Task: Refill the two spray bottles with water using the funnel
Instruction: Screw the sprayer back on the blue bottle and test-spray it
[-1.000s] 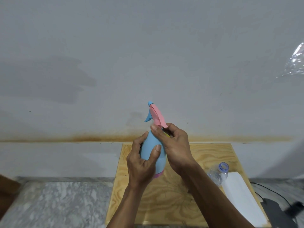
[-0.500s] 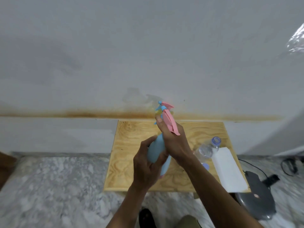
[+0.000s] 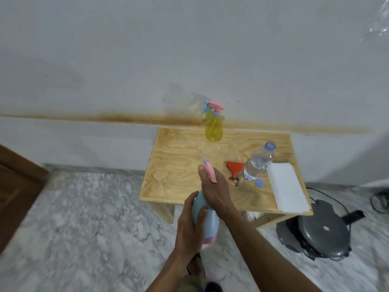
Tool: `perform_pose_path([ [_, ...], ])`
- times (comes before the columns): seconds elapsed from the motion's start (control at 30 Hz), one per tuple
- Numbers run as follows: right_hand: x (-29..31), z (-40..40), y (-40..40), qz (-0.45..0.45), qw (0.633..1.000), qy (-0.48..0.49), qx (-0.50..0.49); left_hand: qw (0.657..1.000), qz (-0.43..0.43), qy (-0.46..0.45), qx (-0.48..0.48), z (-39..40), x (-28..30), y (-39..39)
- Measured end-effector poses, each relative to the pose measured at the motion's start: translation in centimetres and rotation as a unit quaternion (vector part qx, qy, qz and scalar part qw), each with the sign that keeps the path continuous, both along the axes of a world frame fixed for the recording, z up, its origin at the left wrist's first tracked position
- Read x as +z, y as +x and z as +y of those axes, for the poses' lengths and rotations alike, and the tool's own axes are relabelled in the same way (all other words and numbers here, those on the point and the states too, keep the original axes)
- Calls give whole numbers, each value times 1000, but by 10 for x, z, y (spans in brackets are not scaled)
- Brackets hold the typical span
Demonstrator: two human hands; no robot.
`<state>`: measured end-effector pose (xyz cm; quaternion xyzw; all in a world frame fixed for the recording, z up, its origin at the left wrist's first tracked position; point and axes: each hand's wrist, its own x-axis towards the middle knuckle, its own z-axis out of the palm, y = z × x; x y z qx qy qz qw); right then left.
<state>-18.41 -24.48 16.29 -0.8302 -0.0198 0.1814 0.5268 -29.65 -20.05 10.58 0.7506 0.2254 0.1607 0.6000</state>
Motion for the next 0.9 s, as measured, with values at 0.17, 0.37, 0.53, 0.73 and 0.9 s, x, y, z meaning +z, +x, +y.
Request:
perform_pose_path([
  [0.17,-26,-15,-29,20,998,-49,24,999,44,-21,-4,-23,-16,-38],
  [0.37,-37,-25,-57,0,998,-52,40,998,60,0,-12,-35,-22,-66],
  [0.53,-46,-29,-73,-22,997,-63,47,998,67,-5,-16,-41,-34,-82],
  [0.73,-52,-32,-83,-66,990,-103,74,997,72,-37,-19,-45,-45,-94],
  [0.9,-56,-25,-87,-43,990,-92,95,997,65,-34,5,-46,-47,-100],
])
